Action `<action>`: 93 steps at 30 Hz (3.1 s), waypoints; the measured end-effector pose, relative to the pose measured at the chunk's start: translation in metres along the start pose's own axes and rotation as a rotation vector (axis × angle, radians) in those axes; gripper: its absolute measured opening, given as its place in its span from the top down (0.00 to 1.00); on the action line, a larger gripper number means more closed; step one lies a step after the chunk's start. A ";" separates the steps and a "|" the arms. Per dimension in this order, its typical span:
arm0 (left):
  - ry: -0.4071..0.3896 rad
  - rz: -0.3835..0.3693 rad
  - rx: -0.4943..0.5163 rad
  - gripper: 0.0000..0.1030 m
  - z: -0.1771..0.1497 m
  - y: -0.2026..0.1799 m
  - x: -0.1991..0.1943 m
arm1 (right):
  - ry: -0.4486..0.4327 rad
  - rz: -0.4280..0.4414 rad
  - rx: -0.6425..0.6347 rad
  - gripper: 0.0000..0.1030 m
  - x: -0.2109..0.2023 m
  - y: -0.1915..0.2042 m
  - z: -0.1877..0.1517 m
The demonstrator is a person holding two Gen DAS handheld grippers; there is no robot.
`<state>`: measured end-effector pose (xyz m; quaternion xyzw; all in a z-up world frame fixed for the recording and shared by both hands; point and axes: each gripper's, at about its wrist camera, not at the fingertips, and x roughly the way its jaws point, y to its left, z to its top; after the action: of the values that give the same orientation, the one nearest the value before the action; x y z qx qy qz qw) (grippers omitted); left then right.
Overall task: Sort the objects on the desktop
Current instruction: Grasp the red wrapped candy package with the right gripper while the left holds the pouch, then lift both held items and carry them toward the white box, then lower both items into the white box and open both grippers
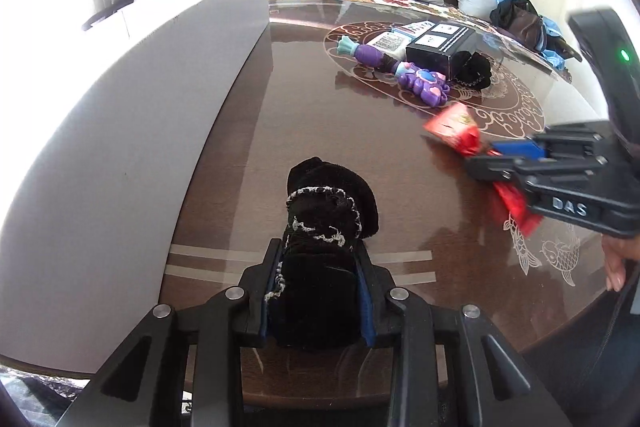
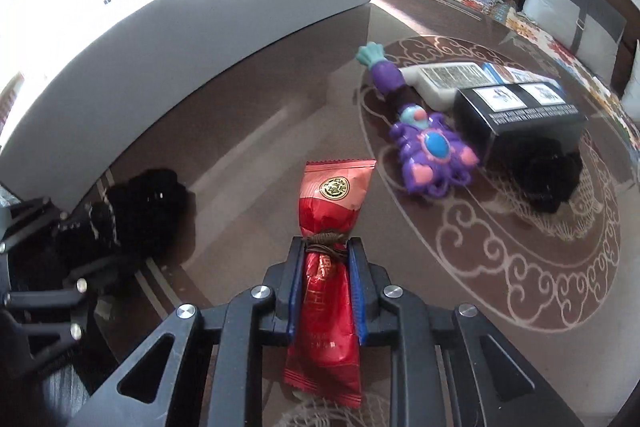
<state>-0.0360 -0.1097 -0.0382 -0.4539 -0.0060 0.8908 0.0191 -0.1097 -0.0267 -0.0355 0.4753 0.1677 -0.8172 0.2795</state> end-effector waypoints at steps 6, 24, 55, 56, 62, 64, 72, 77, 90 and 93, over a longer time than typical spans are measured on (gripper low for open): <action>-0.016 -0.052 0.038 0.69 0.010 -0.034 0.014 | -0.054 -0.180 0.219 0.79 -0.047 -0.082 -0.083; -0.021 0.017 0.022 0.00 0.022 -0.052 0.032 | -0.103 -0.262 0.402 0.00 -0.040 -0.146 -0.099; 0.012 -0.076 0.104 0.71 0.025 -0.043 0.019 | -0.002 -0.210 0.365 0.11 -0.042 -0.149 -0.090; 0.012 -0.094 0.082 0.71 0.025 -0.039 0.019 | -0.009 -0.204 0.352 0.34 -0.045 -0.148 -0.088; -0.053 -0.233 -0.017 0.72 0.031 -0.022 -0.013 | 0.039 -0.193 0.342 0.82 -0.060 -0.141 -0.076; -0.083 -0.263 -0.045 0.72 0.032 -0.015 -0.030 | -0.001 -0.180 0.328 0.82 -0.074 -0.132 -0.068; -0.217 -0.238 -0.227 0.72 0.053 0.067 -0.104 | -0.220 -0.056 0.189 0.82 -0.113 -0.054 0.034; -0.213 -0.072 -0.330 0.72 0.066 0.158 -0.113 | -0.317 0.131 0.095 0.82 -0.111 0.031 0.117; 0.042 0.125 -0.361 0.36 0.050 0.240 -0.050 | -0.090 0.303 0.042 0.61 0.015 0.171 0.201; -0.019 0.166 -0.373 0.19 0.044 0.235 -0.061 | -0.145 0.302 0.098 0.37 0.009 0.157 0.193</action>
<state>-0.0428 -0.3471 0.0307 -0.4400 -0.1334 0.8771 -0.1389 -0.1487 -0.2569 0.0502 0.4480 0.0336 -0.8052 0.3870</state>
